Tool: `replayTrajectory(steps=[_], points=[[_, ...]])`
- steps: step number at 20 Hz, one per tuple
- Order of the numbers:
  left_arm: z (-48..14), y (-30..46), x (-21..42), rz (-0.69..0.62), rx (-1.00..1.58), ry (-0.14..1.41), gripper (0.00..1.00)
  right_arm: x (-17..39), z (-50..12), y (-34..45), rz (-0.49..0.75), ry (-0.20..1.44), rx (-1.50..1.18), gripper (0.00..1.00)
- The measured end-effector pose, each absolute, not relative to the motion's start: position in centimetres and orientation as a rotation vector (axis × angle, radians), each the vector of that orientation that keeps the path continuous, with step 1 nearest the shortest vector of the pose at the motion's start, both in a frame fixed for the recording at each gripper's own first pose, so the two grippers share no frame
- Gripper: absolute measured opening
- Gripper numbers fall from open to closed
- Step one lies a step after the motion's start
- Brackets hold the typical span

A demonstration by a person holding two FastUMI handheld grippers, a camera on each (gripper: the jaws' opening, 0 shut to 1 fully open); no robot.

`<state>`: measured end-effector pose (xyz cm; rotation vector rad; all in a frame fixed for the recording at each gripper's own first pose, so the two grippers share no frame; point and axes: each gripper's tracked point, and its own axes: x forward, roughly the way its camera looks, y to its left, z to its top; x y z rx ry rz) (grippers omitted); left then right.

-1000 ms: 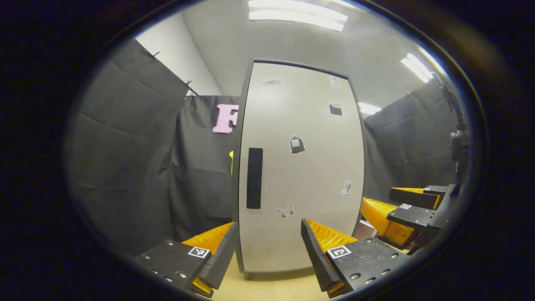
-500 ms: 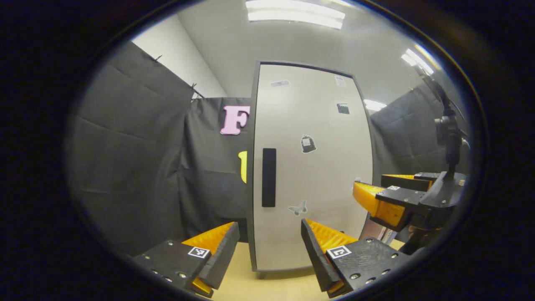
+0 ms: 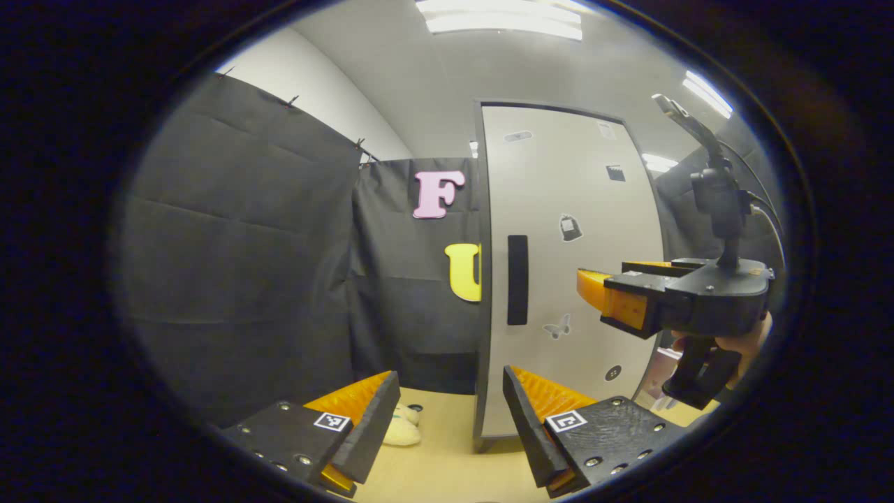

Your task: Open the cabinet door with the right hand, grasp the bottle in the cabinet with the left hand and place it on the coaster, then close the cabinet door with the right hand.

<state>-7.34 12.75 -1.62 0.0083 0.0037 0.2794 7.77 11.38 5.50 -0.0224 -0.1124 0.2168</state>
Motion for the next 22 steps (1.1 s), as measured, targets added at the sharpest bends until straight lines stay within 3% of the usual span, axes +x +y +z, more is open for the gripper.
replayTrajectory(steps=[5, 13, 15, 17, 18, 22], points=[[-3.2, 17.1, -10.1, 0.384, -0.030, 0.045, 0.86, 10.1, 6.2, 16.1, 0.288, -0.135, -0.044, 0.94], [-4.1, 21.7, -17.0, 0.558, -0.024, 0.095, 0.86, 14.9, 5.3, 20.0, 0.289, -0.103, -0.056, 0.94], [-4.2, 22.6, -19.1, 0.594, -0.040, 0.113, 0.86, 15.6, 4.4, 20.7, 0.298, -0.061, -0.051, 0.83], [-4.7, 23.8, -20.4, 0.616, -0.077, 0.122, 0.88, 16.0, 3.9, 19.5, 0.251, -0.033, -0.055, 0.60], [-4.9, 24.2, -20.6, 0.625, -0.092, 0.123, 0.86, 16.1, 4.0, 19.3, 0.244, -0.035, -0.019, 0.39], [-3.7, 25.0, -20.1, 0.660, -0.092, 0.057, 0.87, 16.1, 3.8, 19.7, 0.242, 0.007, -0.049, 0.30]])
